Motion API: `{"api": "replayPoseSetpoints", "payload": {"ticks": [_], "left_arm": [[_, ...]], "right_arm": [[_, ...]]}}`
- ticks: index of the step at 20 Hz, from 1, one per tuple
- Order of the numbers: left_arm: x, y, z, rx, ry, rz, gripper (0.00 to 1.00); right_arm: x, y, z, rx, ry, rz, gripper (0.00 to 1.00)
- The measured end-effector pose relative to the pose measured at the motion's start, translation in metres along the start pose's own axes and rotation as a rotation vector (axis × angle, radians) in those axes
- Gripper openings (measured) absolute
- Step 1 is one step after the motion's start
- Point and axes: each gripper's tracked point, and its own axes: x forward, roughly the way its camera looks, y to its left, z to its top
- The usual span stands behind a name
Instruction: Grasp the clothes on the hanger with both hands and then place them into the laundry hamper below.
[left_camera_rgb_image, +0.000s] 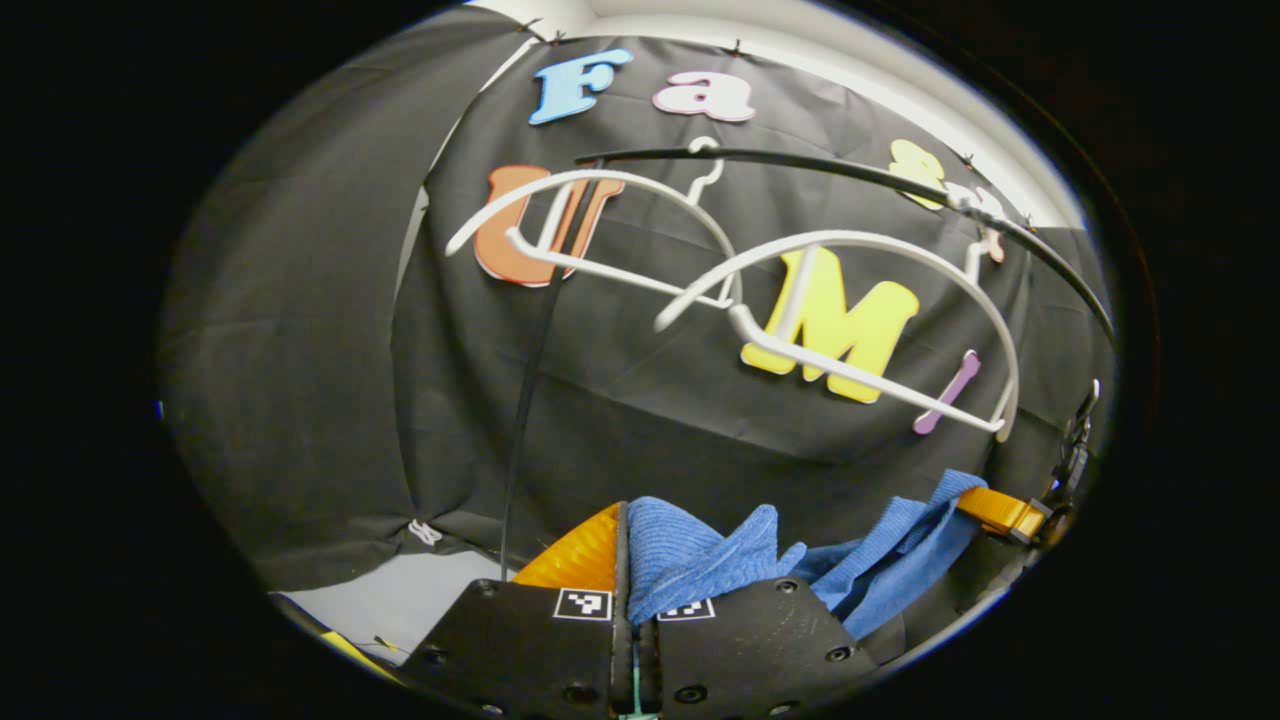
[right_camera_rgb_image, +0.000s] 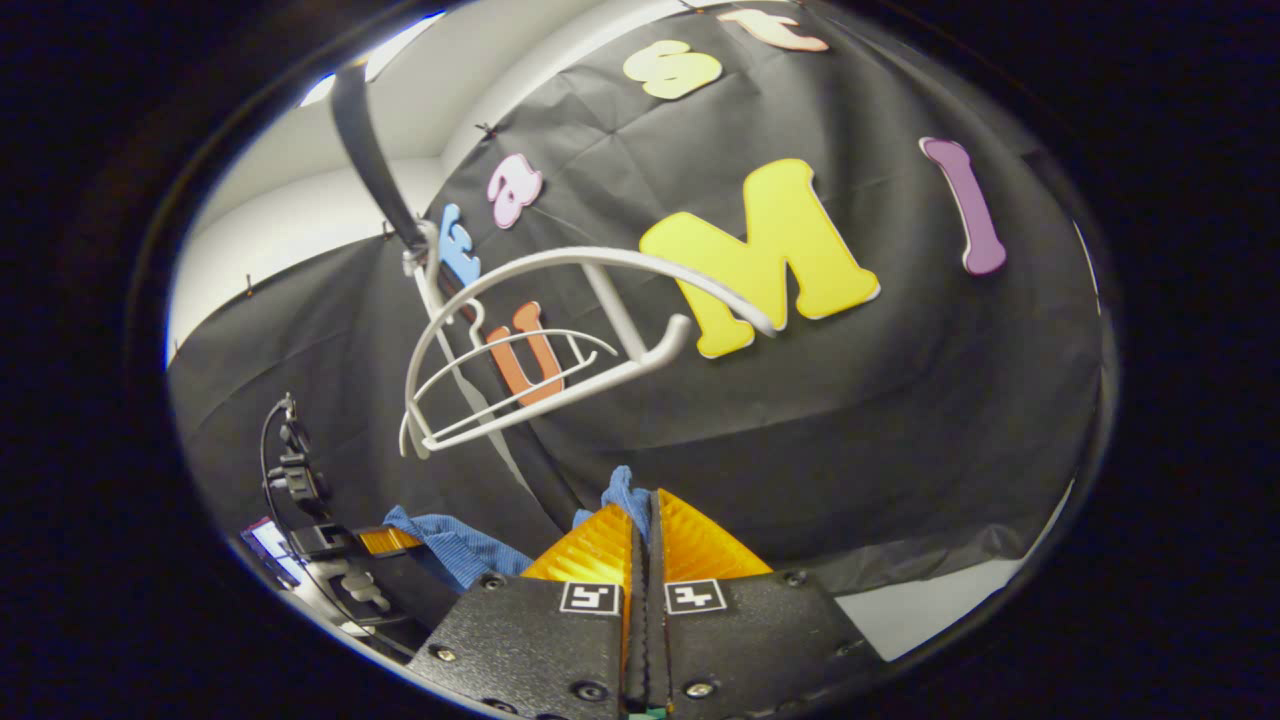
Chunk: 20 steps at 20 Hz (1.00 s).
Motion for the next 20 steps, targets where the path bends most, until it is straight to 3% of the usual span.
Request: {"api": "replayPoseSetpoints", "payload": {"ticks": [5,10,14,20], "left_arm": [[-0.03,-0.041,0.023,0.047,-0.014,-0.081,0.07],[-0.048,-0.055,0.013,0.097,0.03,-0.129,0.07],[-0.05,-0.041,-0.017,0.11,0.084,-0.109,0.07],[-0.033,-0.024,-0.117,0.07,0.263,-0.051,0.07]], "right_arm": [[-0.001,0.074,-0.006,-0.046,-0.005,0.092,0.04],[0.0,0.135,-0.03,-0.099,0.025,0.162,0.04],[0.003,0.135,-0.066,-0.107,0.079,0.156,0.04],[0.02,0.101,-0.151,-0.099,0.276,0.035,0.04]]}}
